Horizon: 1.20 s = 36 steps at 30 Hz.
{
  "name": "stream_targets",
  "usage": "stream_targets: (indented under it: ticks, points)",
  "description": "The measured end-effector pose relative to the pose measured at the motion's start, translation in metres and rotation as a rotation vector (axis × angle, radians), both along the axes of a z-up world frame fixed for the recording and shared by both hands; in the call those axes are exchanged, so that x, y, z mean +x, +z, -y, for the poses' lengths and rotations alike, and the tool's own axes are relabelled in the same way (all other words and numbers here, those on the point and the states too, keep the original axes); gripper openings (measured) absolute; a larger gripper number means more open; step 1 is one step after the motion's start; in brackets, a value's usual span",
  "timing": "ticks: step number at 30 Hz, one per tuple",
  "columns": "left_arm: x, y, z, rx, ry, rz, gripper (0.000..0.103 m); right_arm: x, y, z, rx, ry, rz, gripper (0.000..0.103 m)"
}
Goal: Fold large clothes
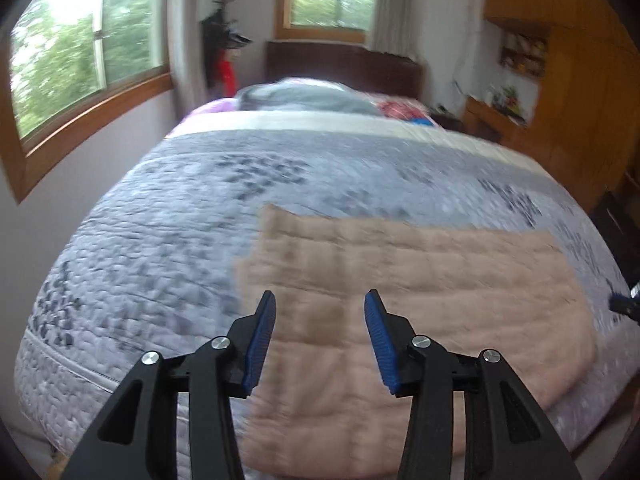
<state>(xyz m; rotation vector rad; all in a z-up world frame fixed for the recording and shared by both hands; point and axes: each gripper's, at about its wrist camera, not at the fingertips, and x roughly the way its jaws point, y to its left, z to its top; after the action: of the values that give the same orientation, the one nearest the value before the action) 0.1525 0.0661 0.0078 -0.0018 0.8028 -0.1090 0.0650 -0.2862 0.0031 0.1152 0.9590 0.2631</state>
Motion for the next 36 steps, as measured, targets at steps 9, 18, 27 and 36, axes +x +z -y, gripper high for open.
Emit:
stream_targets:
  ticks: [9,18,27,36]
  points:
    - [-0.012,-0.039,0.052,0.043,-0.043,-0.077,0.047,-0.009,-0.019,-0.021,-0.045,0.014,-0.059,0.024]
    - [-0.019,-0.064,0.061,0.061,-0.028,-0.101,0.047,-0.006,-0.053,-0.022,-0.032,-0.036,-0.115,0.023]
    - [-0.015,-0.083,0.057,0.050,-0.025,-0.141,0.047,0.000,-0.081,-0.019,-0.006,-0.052,-0.155,0.022]
    - [-0.014,-0.090,0.051,0.032,-0.028,-0.139,0.048,0.001,-0.086,-0.021,-0.007,-0.062,-0.149,0.022]
